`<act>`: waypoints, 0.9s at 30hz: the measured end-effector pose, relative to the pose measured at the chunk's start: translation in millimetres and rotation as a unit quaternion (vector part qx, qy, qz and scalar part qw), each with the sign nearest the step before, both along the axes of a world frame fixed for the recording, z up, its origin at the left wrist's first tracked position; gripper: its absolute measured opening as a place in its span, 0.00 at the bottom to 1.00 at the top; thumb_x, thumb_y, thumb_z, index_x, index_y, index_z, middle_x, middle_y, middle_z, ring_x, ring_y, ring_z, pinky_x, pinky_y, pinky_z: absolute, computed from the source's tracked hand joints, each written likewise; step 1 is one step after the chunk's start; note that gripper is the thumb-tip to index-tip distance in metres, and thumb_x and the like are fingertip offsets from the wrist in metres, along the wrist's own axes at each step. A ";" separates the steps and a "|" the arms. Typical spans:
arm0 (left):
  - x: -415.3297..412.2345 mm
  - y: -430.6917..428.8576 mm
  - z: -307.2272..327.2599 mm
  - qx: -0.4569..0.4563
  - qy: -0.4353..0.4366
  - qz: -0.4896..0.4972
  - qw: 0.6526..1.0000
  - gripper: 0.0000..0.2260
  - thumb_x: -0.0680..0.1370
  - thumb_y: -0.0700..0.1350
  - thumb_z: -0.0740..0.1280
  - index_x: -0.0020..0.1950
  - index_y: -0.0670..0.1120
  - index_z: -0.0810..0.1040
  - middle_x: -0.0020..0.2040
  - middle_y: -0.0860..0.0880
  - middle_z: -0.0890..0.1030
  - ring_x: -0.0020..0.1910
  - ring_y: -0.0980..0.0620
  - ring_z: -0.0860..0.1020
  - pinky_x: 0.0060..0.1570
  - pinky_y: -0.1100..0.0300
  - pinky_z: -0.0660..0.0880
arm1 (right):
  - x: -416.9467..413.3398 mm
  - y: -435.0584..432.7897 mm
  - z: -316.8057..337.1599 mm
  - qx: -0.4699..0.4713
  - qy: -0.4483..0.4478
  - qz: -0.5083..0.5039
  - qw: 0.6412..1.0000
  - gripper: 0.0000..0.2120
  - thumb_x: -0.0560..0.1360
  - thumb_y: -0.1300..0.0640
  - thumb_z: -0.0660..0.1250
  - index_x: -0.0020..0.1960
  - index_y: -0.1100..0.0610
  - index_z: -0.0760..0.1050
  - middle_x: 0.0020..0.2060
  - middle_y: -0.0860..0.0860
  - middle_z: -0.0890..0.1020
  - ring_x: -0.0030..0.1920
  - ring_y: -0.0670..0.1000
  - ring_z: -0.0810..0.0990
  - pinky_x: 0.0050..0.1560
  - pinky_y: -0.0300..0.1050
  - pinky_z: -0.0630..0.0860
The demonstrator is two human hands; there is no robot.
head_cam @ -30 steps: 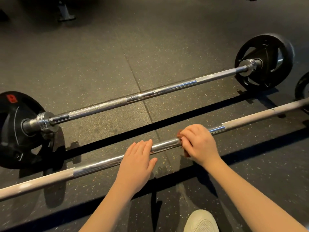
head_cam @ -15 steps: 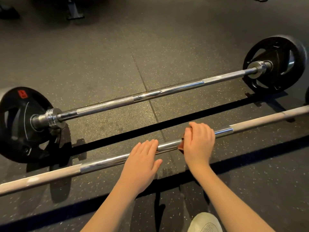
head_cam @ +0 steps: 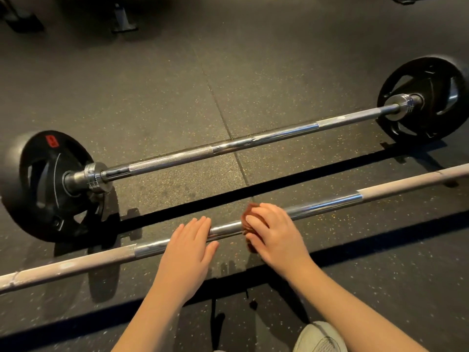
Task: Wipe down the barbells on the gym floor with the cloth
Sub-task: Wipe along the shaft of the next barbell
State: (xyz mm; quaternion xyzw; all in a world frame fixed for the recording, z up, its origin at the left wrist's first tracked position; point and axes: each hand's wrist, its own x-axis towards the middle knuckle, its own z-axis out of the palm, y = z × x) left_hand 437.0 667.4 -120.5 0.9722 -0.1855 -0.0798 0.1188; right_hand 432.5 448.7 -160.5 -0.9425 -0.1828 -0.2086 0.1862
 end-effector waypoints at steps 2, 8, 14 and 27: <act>-0.6 2.3 1.1 -0.004 0.000 -0.003 1.000 0.34 0.76 0.60 0.41 0.73 0.44 0.67 0.72 0.49 0.70 0.72 0.49 0.66 0.72 0.55 0.53 | 13.7 -16.6 6.7 -0.021 0.020 -0.009 1.000 0.13 0.77 0.50 0.60 0.49 0.57 0.78 0.45 0.53 0.79 0.48 0.57 0.77 0.51 0.49 0.72; -3.5 8.1 -0.5 -0.002 -0.007 0.002 1.000 0.34 0.76 0.61 0.41 0.74 0.45 0.66 0.73 0.49 0.68 0.73 0.50 0.64 0.72 0.57 0.50 | 13.8 30.5 21.0 0.094 0.087 -0.172 0.977 0.15 0.78 0.47 0.54 0.48 0.56 0.74 0.43 0.50 0.76 0.46 0.54 0.74 0.50 0.48 0.68; -4.7 29.6 3.0 -0.008 0.007 0.038 0.999 0.34 0.76 0.61 0.42 0.73 0.43 0.68 0.71 0.48 0.70 0.72 0.48 0.67 0.72 0.52 0.56 | 26.2 8.0 28.0 0.009 0.099 -0.089 0.991 0.12 0.78 0.50 0.60 0.48 0.56 0.77 0.41 0.51 0.79 0.43 0.56 0.78 0.39 0.44 0.69; -17.2 57.1 5.8 0.014 0.006 0.049 0.999 0.37 0.74 0.62 0.37 0.77 0.47 0.59 0.77 0.50 0.60 0.77 0.51 0.57 0.73 0.58 0.44 | 45.3 42.2 26.4 0.050 0.122 -0.156 0.979 0.17 0.78 0.46 0.61 0.46 0.58 0.80 0.43 0.54 0.77 0.43 0.57 0.74 0.40 0.47 0.69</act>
